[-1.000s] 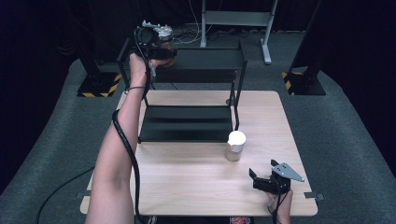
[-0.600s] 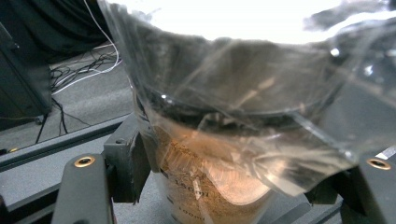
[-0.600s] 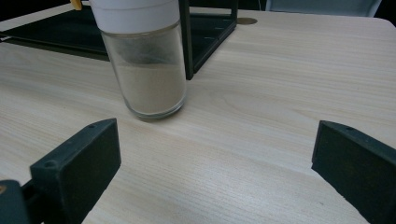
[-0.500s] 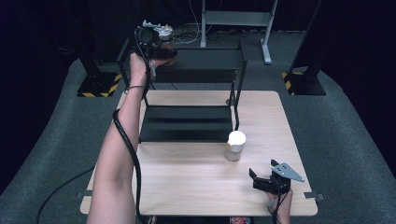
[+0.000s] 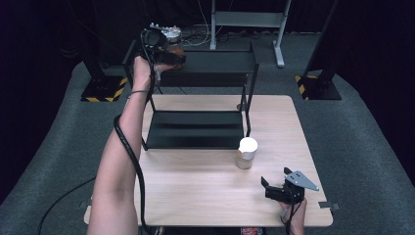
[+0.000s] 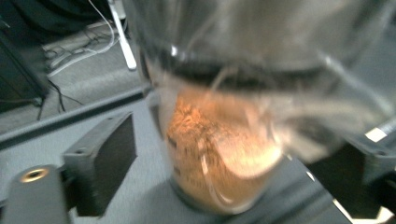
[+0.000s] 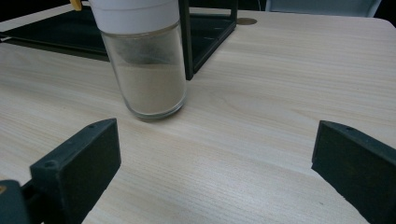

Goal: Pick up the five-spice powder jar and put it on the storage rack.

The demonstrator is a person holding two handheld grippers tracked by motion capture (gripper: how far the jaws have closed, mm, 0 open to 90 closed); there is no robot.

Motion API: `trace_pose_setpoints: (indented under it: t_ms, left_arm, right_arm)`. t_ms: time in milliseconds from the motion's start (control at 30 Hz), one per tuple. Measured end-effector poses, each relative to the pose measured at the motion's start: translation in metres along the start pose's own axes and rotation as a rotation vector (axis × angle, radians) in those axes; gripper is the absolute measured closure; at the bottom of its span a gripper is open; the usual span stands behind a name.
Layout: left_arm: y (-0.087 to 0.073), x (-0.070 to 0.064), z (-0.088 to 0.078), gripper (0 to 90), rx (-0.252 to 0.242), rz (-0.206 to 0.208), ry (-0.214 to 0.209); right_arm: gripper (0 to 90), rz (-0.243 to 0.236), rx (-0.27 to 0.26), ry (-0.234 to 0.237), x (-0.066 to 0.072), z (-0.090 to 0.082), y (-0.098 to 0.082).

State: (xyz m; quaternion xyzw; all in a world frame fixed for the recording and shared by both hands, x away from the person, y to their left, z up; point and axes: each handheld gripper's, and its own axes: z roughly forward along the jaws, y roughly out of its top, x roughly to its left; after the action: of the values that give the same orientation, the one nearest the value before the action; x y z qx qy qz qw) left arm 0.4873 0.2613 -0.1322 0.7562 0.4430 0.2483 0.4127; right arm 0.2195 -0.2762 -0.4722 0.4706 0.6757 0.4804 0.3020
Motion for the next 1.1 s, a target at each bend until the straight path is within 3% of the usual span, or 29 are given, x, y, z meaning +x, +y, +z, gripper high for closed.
trace_pose_setpoints:
  t_ms: [67,133,200,433,500,600,633,800,1000,1033,1100]
  left_arm:
    - [0.003,0.0,-0.002,1.6,0.027,0.01,0.001]
    - [0.007,0.005,-0.005,0.0,0.063,0.015,-0.035]
    - [0.006,0.001,-0.011,0.0,0.071,0.044,-0.019]
    - [-0.007,0.001,-0.027,0.0,0.106,0.138,-0.061]
    - [-0.014,-0.003,-0.029,0.0,0.12,0.182,-0.06]
    - [-0.03,-0.011,-0.038,0.0,0.096,0.238,-0.063]
    - [-0.043,-0.018,-0.044,0.0,0.073,0.274,-0.068]
    - [-0.072,-0.039,-0.058,0.0,0.045,0.351,-0.039]
    - [-0.113,-0.052,-0.067,0.0,0.036,0.413,-0.057]
    - [-0.113,-0.052,-0.067,0.0,0.036,0.413,-0.057]
    - [-0.139,-0.06,-0.067,0.0,0.041,0.438,-0.052]
  right_arm:
    - [0.2,0.0,0.0,0.0,0.0,0.0,0.0]
    - [0.2,0.0,0.0,0.0,0.0,0.0,0.0]
    - [0.2,-0.001,0.002,0.001,0.0,0.0,0.0]
    - [0.2,-0.002,0.003,-0.001,0.0,0.001,0.001]
    - [0.2,-0.003,0.004,-0.002,0.0,0.001,0.001]
    - [0.2,0.0,0.007,-0.002,0.001,0.001,0.001]
    - [0.2,-0.001,0.009,-0.001,0.001,0.001,0.002]
    - [0.2,-0.004,0.011,-0.002,0.001,0.001,0.002]
    - [0.2,-0.003,0.01,-0.004,0.001,0.001,0.002]
    - [0.2,-0.003,0.01,-0.004,0.001,0.001,0.002]
    - [0.1,-0.004,0.011,-0.004,0.001,0.001,0.002]
